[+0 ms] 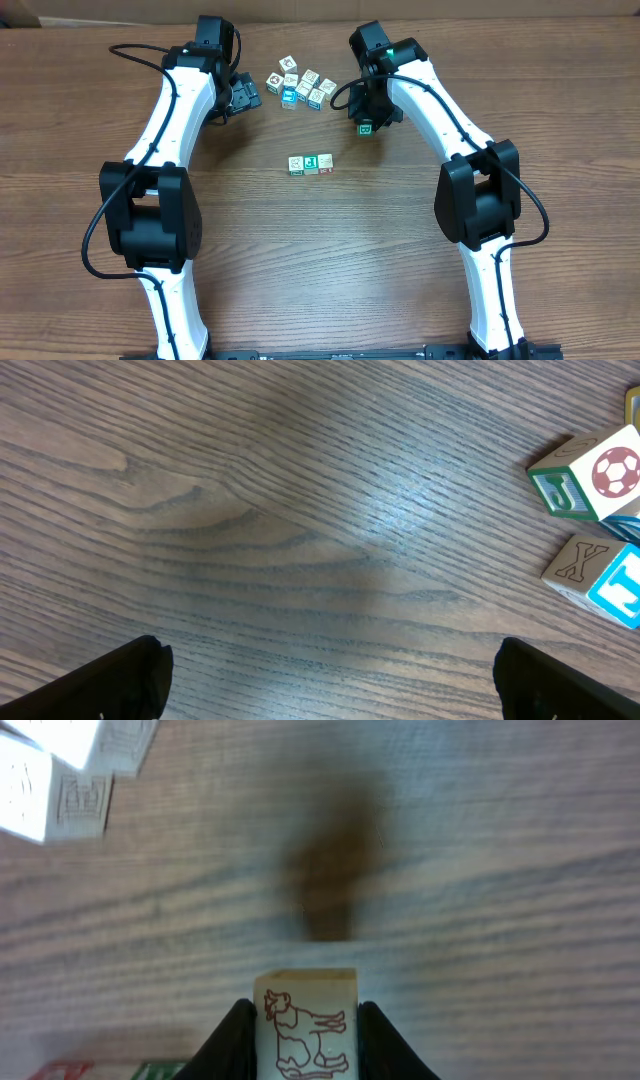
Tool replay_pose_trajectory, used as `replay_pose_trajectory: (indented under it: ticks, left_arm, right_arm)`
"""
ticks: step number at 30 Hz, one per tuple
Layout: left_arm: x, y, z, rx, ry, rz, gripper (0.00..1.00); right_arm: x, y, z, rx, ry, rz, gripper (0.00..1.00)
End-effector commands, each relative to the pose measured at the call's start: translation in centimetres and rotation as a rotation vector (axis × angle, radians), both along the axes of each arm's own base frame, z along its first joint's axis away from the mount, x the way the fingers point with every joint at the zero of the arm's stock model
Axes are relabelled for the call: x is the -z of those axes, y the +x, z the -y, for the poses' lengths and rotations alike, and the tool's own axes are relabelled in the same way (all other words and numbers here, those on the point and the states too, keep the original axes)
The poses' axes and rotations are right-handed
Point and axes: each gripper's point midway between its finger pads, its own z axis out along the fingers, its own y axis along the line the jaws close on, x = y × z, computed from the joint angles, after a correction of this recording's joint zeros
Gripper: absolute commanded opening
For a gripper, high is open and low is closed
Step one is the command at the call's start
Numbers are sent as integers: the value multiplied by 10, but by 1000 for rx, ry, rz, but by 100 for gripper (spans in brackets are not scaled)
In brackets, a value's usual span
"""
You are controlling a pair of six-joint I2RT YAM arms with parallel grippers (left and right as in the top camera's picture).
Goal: Form a horizontal line
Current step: 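Lift the cow-picture block with the right gripper, then carry the cow-picture block down to the right end of the row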
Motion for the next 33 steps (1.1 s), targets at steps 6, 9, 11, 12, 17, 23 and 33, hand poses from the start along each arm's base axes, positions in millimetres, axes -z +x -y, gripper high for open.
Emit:
replay_pose_trajectory:
  ticks: [6,9,11,12,17,23,33]
  left_arm:
    - [0,4,-1,13,14,3,100]
    - [0,4,-1,13,14,3,100]
    - [0,4,-1,13,14,3,100]
    - [0,4,-1,13,14,3,100]
    - [0,4,-1,13,14,3,100]
    - [0,4,-1,13,14,3,100]
    - [0,4,-1,13,14,3,100]
  right_arm:
    - [-13,-18,-14,-28,39,-37,24]
    - [-9,-23,-20,-43,35,-47,24]
    - [-5,-27,-23,-51,30,-57,24]
    - [-2,-29,-23,-54,28,-62,24]
    - [13,-34,-23,-55,21,-78,24]
    - [23,-37,-21,-55,18,-88,25]
    - [23,-37,-21,-55,18,-89,55]
